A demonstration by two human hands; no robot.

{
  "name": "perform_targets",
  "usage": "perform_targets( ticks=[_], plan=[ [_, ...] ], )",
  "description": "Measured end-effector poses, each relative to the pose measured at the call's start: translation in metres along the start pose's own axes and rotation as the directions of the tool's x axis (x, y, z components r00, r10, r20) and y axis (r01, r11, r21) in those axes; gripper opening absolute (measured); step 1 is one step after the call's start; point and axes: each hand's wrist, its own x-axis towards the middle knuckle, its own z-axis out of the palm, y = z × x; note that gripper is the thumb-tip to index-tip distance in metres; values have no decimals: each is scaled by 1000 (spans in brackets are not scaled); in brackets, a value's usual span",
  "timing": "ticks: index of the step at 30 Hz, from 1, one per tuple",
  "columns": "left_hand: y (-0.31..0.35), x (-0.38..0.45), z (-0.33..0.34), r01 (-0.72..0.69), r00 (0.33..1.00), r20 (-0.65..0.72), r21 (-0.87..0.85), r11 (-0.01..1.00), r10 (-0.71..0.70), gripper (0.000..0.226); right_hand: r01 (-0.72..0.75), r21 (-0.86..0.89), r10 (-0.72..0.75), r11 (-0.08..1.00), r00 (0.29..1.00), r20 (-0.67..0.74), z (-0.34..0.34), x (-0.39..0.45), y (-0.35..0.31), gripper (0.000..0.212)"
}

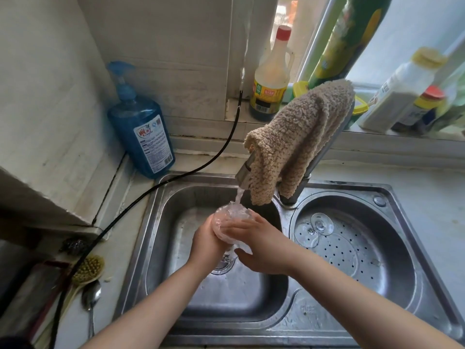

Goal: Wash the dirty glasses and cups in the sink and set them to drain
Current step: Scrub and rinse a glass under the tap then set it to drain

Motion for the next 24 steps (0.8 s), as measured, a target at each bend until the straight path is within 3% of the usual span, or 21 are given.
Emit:
perform_targets(
  ticks=[2,4,7,11,14,16,20,24],
  plan=[
    [1,0,-2,-1,1000,-4,16,1000,1,36,-7,10,7,1000,1000,-5,-3,-3,3,38],
    [0,2,-5,10,1000,-9,5,1000,-10,46,7,-95,-9,995,1000,-21,-9,-5,10,29],
    [0,3,-4,3,1000,-15,6,1000,-3,49,-6,-254,-17,967,996,-88,-11,-3,19,31],
    [5,5,4,46,999,-4,-78,996,-46,35,-49,-150,43,987,998,-41,-3,10,1,51],
    [9,8,5,121,992,-11,-201,972,-126,26,-48,-46,44,998,996,-80,0,12,-9,44],
    [9,8,1,102,994,-16,-172,980,-106,32,-56,6,56,998,993,-107,-3,10,-11,32],
    [7,5,-4,33,999,-29,-55,998,-35,47,-82,-52,73,995,985,-154,-13,2,-5,18],
    [4,4,-2,91,996,15,-130,987,-90,36,-66,-139,52,988,993,-102,-10,0,2,26]
  ],
)
